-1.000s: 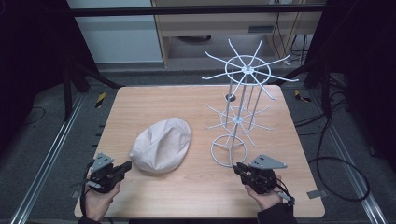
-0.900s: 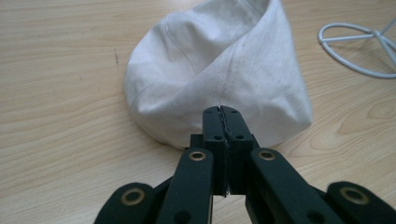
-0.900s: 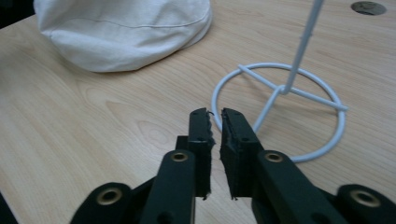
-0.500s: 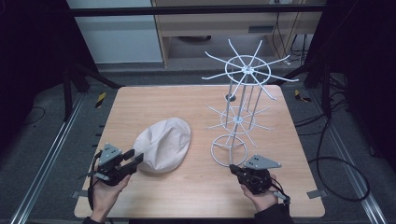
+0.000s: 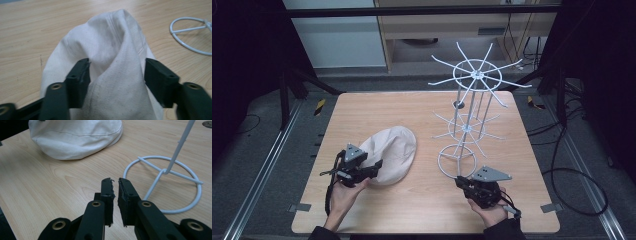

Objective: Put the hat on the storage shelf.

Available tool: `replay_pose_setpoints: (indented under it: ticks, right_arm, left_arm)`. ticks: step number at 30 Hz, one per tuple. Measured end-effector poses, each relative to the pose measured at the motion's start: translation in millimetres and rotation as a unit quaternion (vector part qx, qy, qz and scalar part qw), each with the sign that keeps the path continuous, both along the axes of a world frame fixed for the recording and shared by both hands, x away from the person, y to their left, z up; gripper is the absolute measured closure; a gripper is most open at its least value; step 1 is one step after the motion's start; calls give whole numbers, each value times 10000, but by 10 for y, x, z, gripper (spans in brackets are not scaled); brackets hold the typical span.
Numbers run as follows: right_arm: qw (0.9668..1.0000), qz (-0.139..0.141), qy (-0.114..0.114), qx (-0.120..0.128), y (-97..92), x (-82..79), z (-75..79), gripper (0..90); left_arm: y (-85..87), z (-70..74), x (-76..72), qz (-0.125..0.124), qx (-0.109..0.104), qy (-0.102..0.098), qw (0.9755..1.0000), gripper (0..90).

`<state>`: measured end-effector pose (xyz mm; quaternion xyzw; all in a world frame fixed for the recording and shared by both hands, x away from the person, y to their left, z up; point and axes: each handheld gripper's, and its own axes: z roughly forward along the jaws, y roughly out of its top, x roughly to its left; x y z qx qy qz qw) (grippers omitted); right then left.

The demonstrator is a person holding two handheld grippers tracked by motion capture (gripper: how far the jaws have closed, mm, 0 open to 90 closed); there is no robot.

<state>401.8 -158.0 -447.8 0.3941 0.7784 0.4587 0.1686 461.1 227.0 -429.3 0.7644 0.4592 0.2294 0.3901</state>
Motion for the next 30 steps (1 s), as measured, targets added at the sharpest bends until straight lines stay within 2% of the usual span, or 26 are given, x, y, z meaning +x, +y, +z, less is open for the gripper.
replay_pose_setpoints:
  ticks: [1,4,5,6,7,8,10,12,16,18,20,21,22,24,27,28,29,30]
  right_arm:
    - [10000,0,0,0,0,0,0,824]
    - [10000,53,-18,26,48,2,5,828]
    - [10000,53,-18,26,48,2,5,828]
    - [10000,77,-19,40,89,11,3,831]
    - [10000,77,-19,40,89,11,3,831]
    - [9999,133,-28,36,140,21,3,835]
    - [9998,201,-33,27,199,29,4,839]
    - [9997,233,-41,24,223,32,5,840]
    - [9992,381,-82,108,377,52,30,845]
    - [9988,457,-106,130,469,58,44,846]
    - [9985,516,-119,146,584,72,47,845]
    - [9985,516,-119,146,584,72,47,845]
    - [9982,567,-142,144,692,97,37,843]
    - [9981,580,-143,143,735,109,32,841]
    - [9982,577,-164,77,948,207,-7,813]
    - [9983,534,-208,53,1040,273,-23,784]
    - [9983,534,-208,53,1040,273,-23,784]
    - [9984,508,-226,55,1075,304,-31,763]
  left_arm:
    - [0,0,0,0,0,0,10000,423]
    - [22,-12,-10,-27,41,7,10000,585]
    - [37,-9,-21,-39,36,1,10000,585]
    - [55,-7,-29,-83,-24,10,10000,716]
    - [71,-4,-35,-103,-74,38,9999,716]
    - [96,-3,-37,-152,-90,81,9998,801]
    - [128,-1,-45,-215,-124,105,9996,845]
    - [151,9,-56,-279,-130,100,9995,850]
    - [258,46,-114,-537,-134,63,9984,859]
    - [306,48,-141,-591,-131,76,9981,859]
    - [369,43,-175,-614,-127,115,9980,857]
    - [369,43,-175,-614,-127,115,9980,853]
    - [400,38,-191,-606,-139,139,9980,841]
    - [411,36,-202,-581,-175,122,9981,823]
    - [422,61,-238,-529,-207,47,9984,664]
    - [441,102,-282,-496,-233,-64,9985,614]
    - [441,102,-282,-496,-233,-64,9985,582]
    - [463,134,-320,-442,-246,-151,9986,582]
